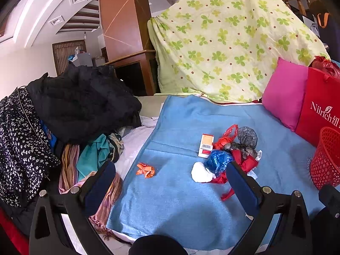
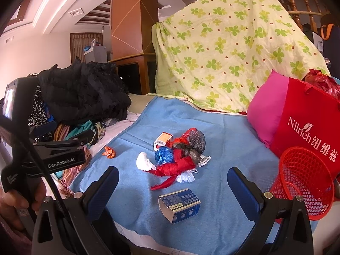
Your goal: Collect trash
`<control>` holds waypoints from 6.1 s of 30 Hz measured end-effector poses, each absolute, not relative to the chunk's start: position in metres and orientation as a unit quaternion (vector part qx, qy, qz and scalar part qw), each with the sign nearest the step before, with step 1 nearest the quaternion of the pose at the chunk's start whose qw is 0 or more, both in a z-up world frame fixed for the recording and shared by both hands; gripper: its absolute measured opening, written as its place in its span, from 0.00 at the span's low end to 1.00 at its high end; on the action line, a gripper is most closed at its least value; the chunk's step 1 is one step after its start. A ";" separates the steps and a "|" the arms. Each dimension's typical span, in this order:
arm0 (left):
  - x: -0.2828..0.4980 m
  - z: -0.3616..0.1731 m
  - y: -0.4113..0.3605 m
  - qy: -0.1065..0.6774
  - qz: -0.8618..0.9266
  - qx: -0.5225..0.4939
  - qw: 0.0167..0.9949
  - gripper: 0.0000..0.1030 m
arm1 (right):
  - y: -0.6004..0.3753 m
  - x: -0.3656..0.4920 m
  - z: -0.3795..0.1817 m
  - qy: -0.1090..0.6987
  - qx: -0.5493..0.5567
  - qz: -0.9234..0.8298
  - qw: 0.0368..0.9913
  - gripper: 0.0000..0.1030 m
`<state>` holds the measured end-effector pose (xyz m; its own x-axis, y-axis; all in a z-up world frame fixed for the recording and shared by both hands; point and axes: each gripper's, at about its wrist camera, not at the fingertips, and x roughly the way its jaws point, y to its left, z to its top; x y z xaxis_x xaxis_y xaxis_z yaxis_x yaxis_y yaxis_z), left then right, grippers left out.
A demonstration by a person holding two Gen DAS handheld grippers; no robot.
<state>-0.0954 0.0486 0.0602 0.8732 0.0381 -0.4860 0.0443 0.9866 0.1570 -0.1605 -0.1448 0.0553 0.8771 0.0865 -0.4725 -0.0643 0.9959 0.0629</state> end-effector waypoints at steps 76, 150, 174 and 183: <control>0.089 -0.094 0.042 0.451 -0.113 -0.044 0.884 0.33 | -0.193 0.014 -0.153 0.463 0.322 0.173 0.808 0.38; -0.053 0.053 -0.085 0.269 -0.096 0.194 0.939 0.70 | -0.303 -0.128 -0.010 0.058 0.234 -0.013 0.970 0.81; -0.012 0.019 -0.013 0.318 -0.072 0.128 0.937 0.71 | -0.248 -0.048 -0.048 0.191 0.223 0.048 0.955 0.81; 0.036 -0.033 0.086 0.403 -0.003 0.086 0.911 0.70 | -0.257 0.019 -0.088 0.328 0.276 0.103 0.898 0.77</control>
